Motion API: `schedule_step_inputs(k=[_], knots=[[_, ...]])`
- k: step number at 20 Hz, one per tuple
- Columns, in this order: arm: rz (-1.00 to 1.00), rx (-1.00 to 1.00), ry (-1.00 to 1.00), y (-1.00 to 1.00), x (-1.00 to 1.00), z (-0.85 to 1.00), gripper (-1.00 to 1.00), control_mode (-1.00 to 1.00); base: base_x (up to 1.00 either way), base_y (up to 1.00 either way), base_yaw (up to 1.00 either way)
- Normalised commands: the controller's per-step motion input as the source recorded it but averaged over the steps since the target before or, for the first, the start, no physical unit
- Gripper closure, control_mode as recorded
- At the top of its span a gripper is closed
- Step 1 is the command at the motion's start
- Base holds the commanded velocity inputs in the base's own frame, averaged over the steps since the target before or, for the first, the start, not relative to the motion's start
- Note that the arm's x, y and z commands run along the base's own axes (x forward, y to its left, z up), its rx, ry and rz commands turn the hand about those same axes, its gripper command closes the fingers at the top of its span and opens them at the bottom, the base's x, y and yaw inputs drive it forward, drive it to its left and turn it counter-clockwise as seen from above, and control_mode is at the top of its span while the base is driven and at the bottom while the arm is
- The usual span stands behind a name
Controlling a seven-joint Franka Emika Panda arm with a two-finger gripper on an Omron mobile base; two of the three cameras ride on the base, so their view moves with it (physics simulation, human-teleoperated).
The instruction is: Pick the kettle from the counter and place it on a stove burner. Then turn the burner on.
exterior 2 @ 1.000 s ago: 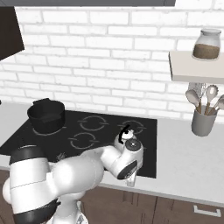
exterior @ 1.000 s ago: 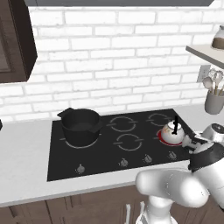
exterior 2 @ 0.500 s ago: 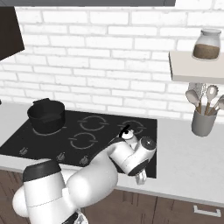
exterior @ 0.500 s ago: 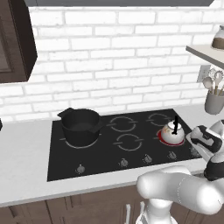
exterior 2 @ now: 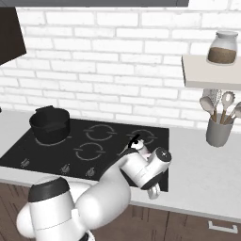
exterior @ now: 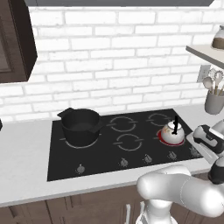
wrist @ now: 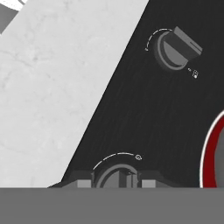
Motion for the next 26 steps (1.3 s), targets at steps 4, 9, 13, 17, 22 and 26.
schedule_step_inputs(k=[4, 9, 13, 17, 22, 26], knots=[[0.0, 0.0, 0.0, 0.0, 0.0, 0.0, 1.0, -1.0, 0.0, 0.0, 0.0], [0.0, 0.01, -0.01, -0.03, 0.0, 0.0, 1.0, -1.0, 0.0, 0.0, 0.0], [0.01, 0.01, -0.06, -0.02, 0.0, 0.0, 1.0, -1.0, 0.0, 0.0, 0.0], [0.0, 0.0, 0.0, 0.0, 0.0, 0.0, 1.0, -1.0, 0.0, 0.0, 0.0], [0.0, 0.0, 0.0, 0.0, 0.0, 0.0, -1.0, -1.0, 0.0, 0.0, 0.0], [0.0, 0.0, -0.03, 0.0, 0.04, 0.05, -1.0, -1.0, 0.0, 0.0, 0.0]])
